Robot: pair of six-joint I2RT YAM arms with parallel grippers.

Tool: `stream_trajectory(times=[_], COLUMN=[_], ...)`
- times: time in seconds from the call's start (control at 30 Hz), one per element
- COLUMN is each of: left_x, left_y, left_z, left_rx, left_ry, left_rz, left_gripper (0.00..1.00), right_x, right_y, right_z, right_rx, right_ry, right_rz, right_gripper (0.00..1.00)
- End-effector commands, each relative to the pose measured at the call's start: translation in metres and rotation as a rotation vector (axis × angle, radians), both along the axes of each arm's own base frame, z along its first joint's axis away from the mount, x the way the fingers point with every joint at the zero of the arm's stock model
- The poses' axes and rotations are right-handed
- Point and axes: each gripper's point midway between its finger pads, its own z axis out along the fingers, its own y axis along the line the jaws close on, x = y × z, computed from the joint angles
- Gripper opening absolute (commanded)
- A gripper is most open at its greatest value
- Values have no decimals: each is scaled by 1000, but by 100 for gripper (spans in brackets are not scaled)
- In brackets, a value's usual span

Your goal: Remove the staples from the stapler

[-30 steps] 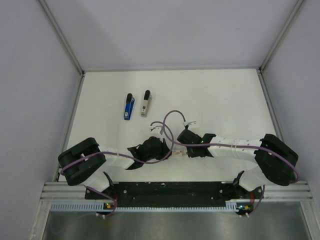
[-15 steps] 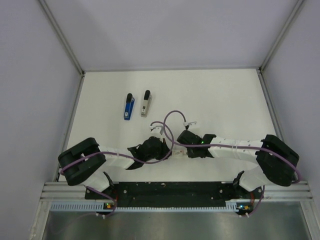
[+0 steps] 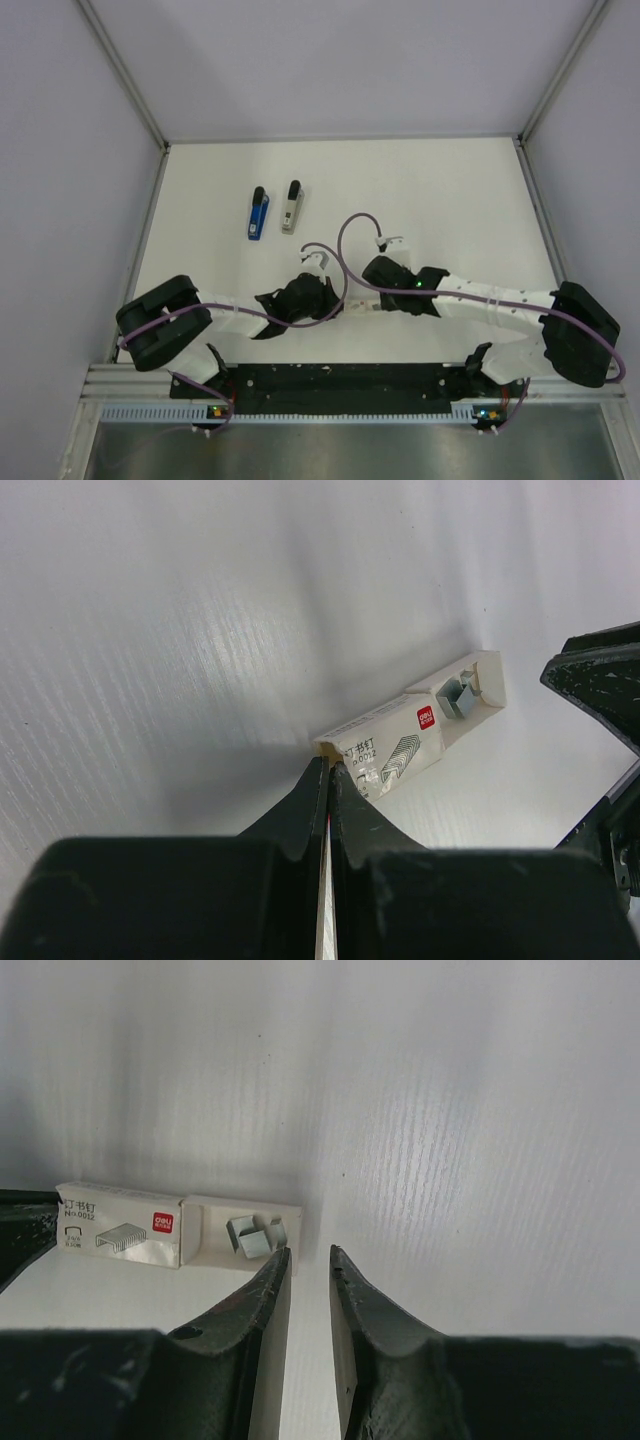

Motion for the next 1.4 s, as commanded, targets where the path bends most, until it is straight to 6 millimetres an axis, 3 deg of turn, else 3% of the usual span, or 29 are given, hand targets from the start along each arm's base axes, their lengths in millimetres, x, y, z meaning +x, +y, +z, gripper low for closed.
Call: stream_trajectory(times=[0.0, 0.33, 0.73, 1.37], left_x=[8, 9, 9, 11], left_y=[-11, -13, -12, -14], left_z=[13, 14, 12, 15], left_rx=[-39, -40, -42, -48], left_ry=[-29, -32, -30, -36], left_rz=[4, 1, 3, 5], left_gripper=[2, 2, 2, 2], right_x=[7, 7, 4, 3], right_y=[0, 10, 0, 5], right_z=[2, -10, -18, -25], right_rx=[35, 49, 30, 39], right_ry=[-9, 29, 35, 55], right_rz=[-19, 1, -19, -4], right_gripper=[23, 22, 19, 10])
